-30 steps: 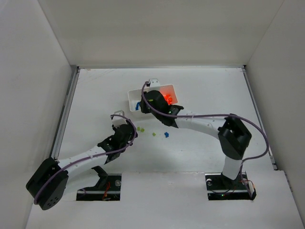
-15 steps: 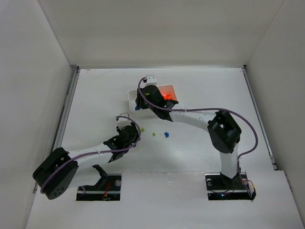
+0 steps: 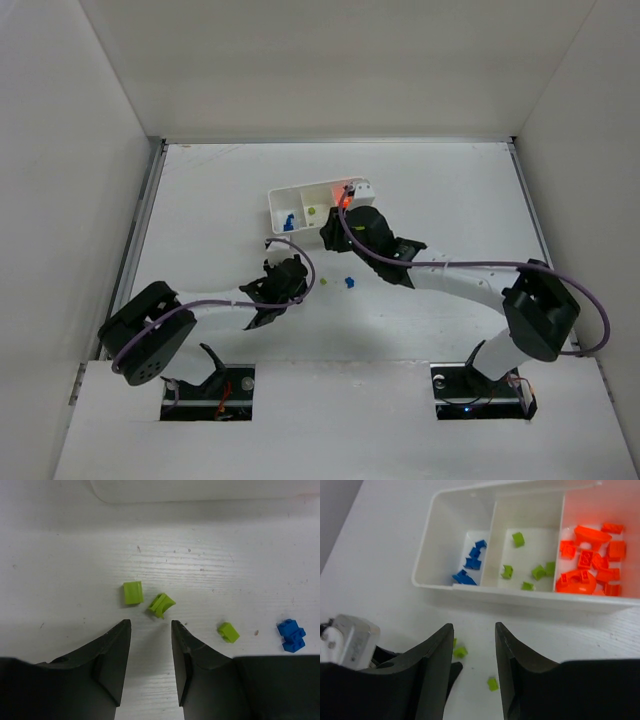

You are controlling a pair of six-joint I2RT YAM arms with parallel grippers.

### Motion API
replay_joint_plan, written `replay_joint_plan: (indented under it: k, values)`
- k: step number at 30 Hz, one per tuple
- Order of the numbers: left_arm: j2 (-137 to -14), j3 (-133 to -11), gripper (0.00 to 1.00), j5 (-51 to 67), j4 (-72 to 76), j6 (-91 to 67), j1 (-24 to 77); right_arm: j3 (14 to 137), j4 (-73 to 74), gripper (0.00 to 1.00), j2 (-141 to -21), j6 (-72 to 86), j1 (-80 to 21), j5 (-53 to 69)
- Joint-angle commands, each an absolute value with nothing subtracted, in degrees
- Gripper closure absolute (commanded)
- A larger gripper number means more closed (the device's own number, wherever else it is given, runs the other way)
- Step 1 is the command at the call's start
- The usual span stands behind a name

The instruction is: Sort the legos into containers by color

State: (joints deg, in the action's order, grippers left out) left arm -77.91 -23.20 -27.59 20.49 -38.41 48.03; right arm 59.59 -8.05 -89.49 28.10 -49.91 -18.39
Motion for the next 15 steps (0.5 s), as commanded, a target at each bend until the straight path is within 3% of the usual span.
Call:
replay_joint_plan:
  k: [1,6,11,15]
  values:
    - [-80.4,-26.5,0.65,-28.5,22.2,-37.6,47.7,55.1,-11.2,0.55,-85.7,30.0,-49.7,-19.8]
    - [-84.2,-28.5,0.70,-29.3,22.9,-36.7,47.7,47.9,-11.9,0.55,-80.7,30.5,-49.6,-20.8]
    - [-83.0,-29.1,0.87,-29.2,21.3,-36.8,48.9,40.5,-12.2,0.55,-75.5,31.7,-47.9,-21.4]
    - [-77.0,-30.8,0.89,-29.5,16.8,-36.8,50.0,34.4,-13.2,0.55,-72.3,33.7,-46.9,-21.2]
